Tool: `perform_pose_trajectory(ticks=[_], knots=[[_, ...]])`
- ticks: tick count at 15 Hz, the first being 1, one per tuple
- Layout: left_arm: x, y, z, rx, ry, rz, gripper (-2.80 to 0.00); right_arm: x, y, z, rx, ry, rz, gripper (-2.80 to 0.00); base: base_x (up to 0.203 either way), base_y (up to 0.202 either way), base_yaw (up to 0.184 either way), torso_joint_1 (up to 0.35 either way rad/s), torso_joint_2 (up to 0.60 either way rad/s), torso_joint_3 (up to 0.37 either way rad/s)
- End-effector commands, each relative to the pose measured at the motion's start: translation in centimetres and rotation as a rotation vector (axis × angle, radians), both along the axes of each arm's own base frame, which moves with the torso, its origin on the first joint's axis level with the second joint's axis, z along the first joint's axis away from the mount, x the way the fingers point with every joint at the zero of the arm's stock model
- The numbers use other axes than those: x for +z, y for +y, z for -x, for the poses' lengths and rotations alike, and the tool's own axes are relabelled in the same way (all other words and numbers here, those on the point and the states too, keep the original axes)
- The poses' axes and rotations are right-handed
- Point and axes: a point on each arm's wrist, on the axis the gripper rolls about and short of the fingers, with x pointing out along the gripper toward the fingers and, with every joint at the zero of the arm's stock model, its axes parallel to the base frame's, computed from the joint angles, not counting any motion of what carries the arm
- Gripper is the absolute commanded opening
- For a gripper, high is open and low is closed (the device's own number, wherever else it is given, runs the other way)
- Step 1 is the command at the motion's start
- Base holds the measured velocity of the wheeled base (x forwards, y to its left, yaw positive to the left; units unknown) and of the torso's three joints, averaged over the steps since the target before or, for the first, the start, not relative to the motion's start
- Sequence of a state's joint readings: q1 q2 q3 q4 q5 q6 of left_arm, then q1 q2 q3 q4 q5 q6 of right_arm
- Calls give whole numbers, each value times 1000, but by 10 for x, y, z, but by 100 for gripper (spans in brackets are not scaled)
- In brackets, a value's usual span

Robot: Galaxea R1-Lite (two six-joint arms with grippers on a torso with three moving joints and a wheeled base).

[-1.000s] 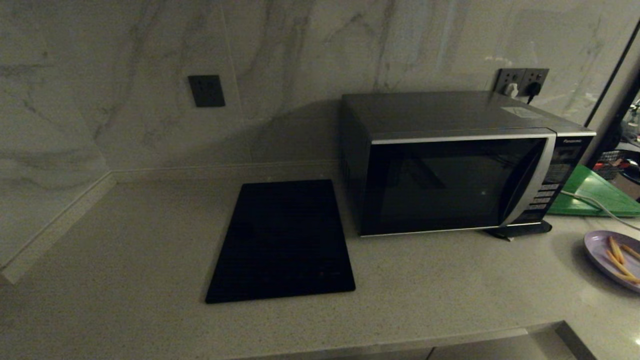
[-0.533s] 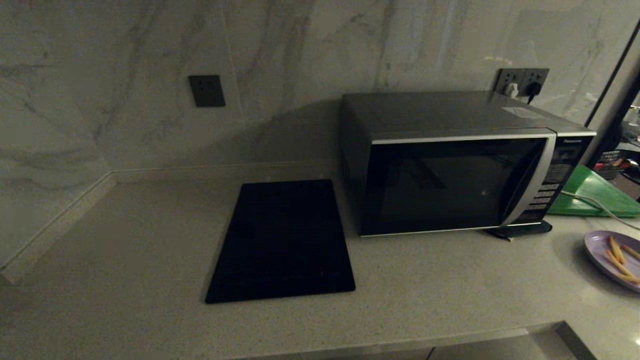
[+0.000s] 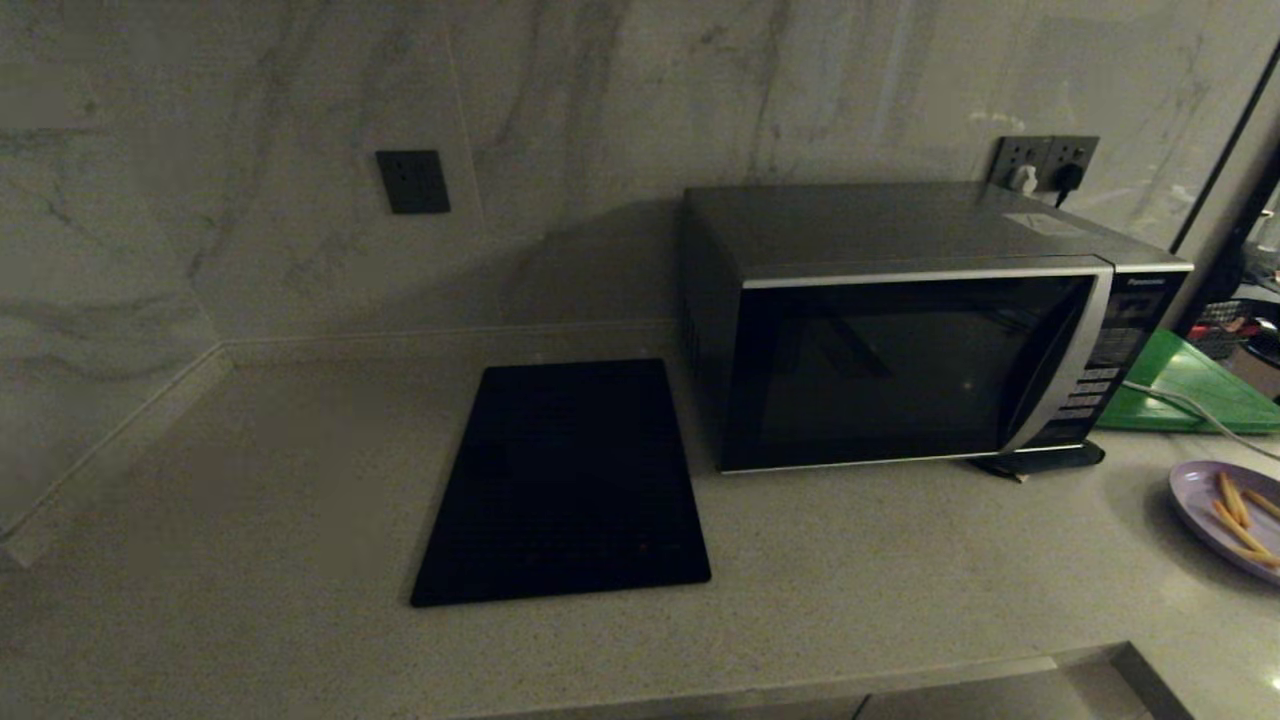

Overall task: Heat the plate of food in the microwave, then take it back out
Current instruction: Open the microwave oven

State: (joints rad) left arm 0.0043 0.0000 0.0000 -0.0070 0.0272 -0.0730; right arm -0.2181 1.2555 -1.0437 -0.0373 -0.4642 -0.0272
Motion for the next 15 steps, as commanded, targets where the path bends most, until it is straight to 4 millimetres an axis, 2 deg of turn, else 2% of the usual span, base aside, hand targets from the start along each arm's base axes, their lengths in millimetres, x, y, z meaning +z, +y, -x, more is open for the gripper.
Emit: perform_pose_trajectory(ticks=[1,3,8,11,15], knots=[[0,0,0,1,1,1,-280,-36,-2,-62,-12,122,-2,0,0,0,0,0,0,0],[0,0,0,1,1,1,-280,-47,1,-86,-73,117,59,0,0,0,0,0,0,0],[0,0,0,1,1,1,-280,-58,13,-86,86,91,40,0,0,0,0,0,0,0],[0,0,0,1,1,1,-280,-73,35,-87,193,68,25,0,0,0,0,0,0,0],[0,0,0,1,1,1,-280,-71,33,-84,72,59,54,0,0,0,0,0,0,0]])
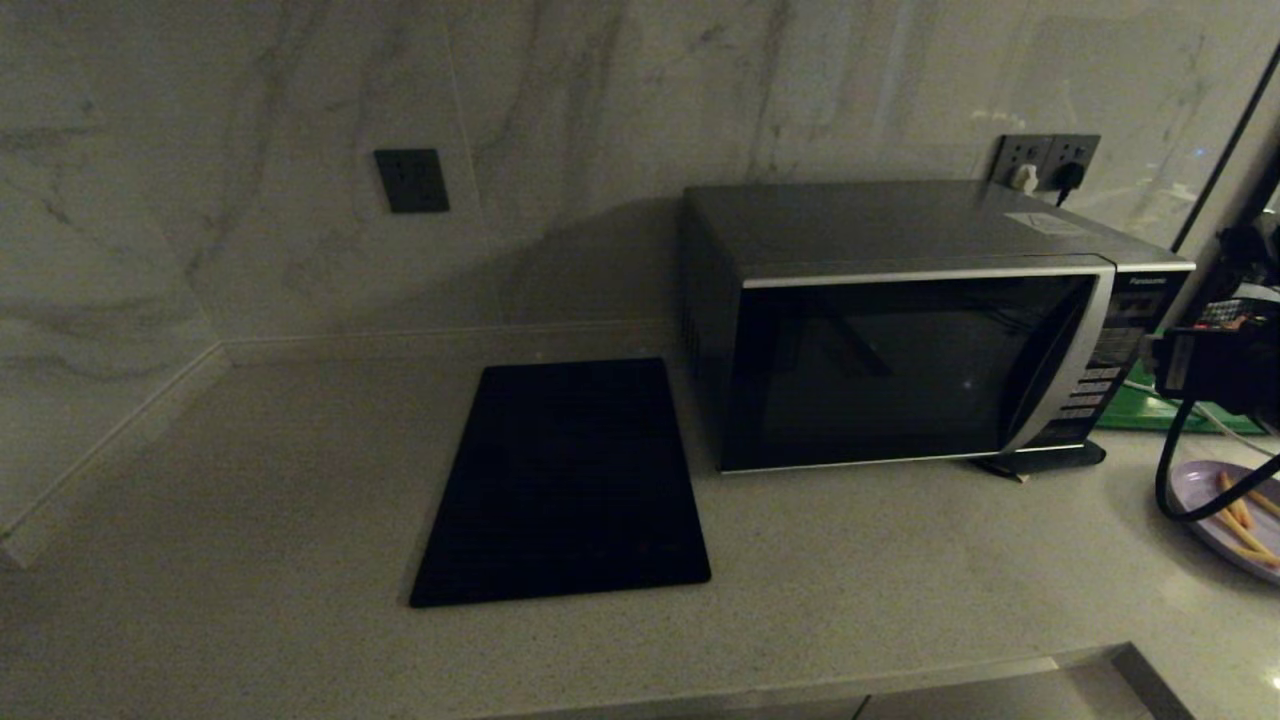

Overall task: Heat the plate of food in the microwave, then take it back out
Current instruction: Open the microwave oven

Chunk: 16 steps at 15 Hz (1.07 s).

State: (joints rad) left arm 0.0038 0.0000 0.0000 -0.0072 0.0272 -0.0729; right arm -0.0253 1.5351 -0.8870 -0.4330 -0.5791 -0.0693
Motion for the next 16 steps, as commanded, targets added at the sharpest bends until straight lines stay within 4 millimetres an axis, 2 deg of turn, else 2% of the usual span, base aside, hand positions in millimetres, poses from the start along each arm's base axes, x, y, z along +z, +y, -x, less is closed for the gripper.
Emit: perform_pose_trajectory(ticks=[1,3,5,7,10,13,16], knots=[[0,0,0,1,1,1,-280,2,0,0,-15,-26,2,0,0,0,0,0,0,0],[0,0,0,1,1,1,-280,4,0,-1,-46,-62,9,0,0,0,0,0,0,0],[0,0,0,1,1,1,-280,2,7,-11,-88,-111,16,0,0,0,0,0,0,0],[0,0,0,1,1,1,-280,-8,25,-25,-89,-159,-23,0,0,0,0,0,0,0],[0,0,0,1,1,1,-280,-32,39,-37,-244,-146,-38,0,0,0,0,0,0,0],[0,0,0,1,1,1,-280,-52,42,-47,-383,-107,7,0,0,0,0,0,0,0],[0,0,0,1,1,1,-280,-58,41,-48,-443,-95,29,0,0,0,0,0,0,0]])
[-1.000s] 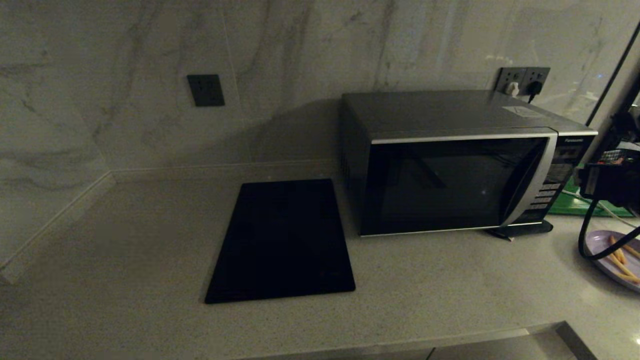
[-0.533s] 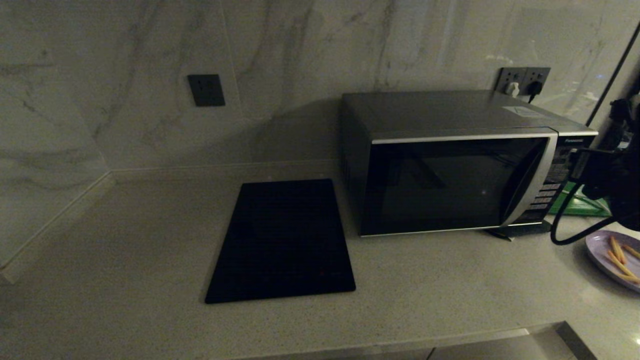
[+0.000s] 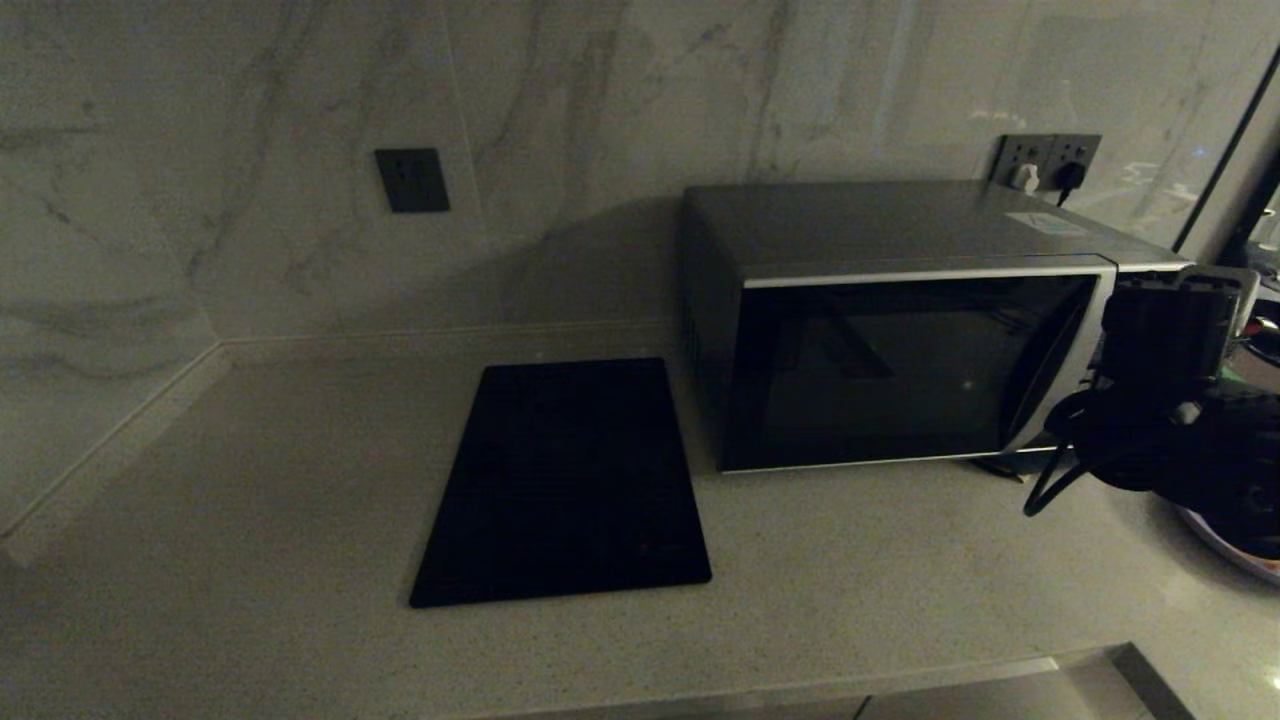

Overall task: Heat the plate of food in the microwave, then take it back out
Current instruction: Open the microwave oven

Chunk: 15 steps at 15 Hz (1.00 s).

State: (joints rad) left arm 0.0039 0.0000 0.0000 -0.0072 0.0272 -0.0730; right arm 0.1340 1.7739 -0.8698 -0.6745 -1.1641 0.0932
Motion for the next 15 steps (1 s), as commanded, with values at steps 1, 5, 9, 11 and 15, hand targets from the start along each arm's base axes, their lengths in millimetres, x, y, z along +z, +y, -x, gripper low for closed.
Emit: perform_pose_trajectory(ticks=[1,5,9,11,15], knots=[[0,0,0,1,1,1,-280,-6,1,-5,-10,13,4,0,0,0,0,0,0,0],[0,0,0,1,1,1,-280,-1,6,-10,2,-20,0,0,0,0,0,0,0,0],[0,0,0,1,1,1,-280,-13,8,-20,2,0,1,0,0,0,0,0,0,0],[0,0,0,1,1,1,-280,-25,8,-25,0,-19,-26,0,0,0,0,0,0,0],[0,0,0,3,1,1,-280,-23,16,-40,19,-47,-35,0,0,0,0,0,0,0]])
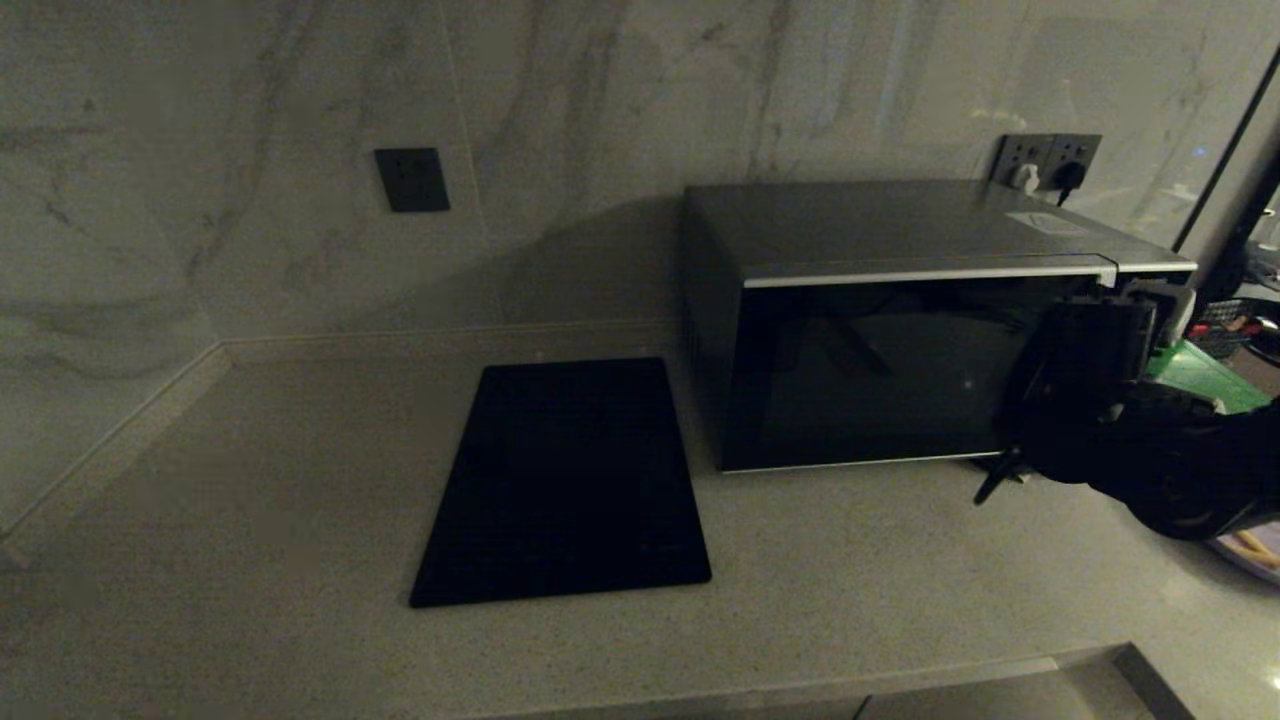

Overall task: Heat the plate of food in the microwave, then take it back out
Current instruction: Open the microwave oven

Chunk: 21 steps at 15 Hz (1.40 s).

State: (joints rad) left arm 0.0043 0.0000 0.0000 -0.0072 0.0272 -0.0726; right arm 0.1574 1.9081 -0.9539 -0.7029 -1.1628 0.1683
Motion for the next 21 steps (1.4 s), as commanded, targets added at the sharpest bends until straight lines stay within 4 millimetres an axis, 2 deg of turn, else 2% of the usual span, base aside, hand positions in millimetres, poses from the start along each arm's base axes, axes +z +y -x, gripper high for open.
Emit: perform_pose_trajectory(ticks=[1,6,13,16,21], knots=[[0,0,0,1,1,1,-280,0,8,-10,14,-17,-3,0,0,0,0,0,0,0],[0,0,0,1,1,1,-280,6,17,-21,34,-55,-10,0,0,0,0,0,0,0],[0,0,0,1,1,1,-280,-17,18,-37,41,-5,-4,0,0,0,0,0,0,0],[0,0,0,1,1,1,-280,-21,12,-43,34,-1,-7,0,0,0,0,0,0,0],[0,0,0,1,1,1,-280,-29,-11,-53,-6,14,-10,0,0,0,0,0,0,0]])
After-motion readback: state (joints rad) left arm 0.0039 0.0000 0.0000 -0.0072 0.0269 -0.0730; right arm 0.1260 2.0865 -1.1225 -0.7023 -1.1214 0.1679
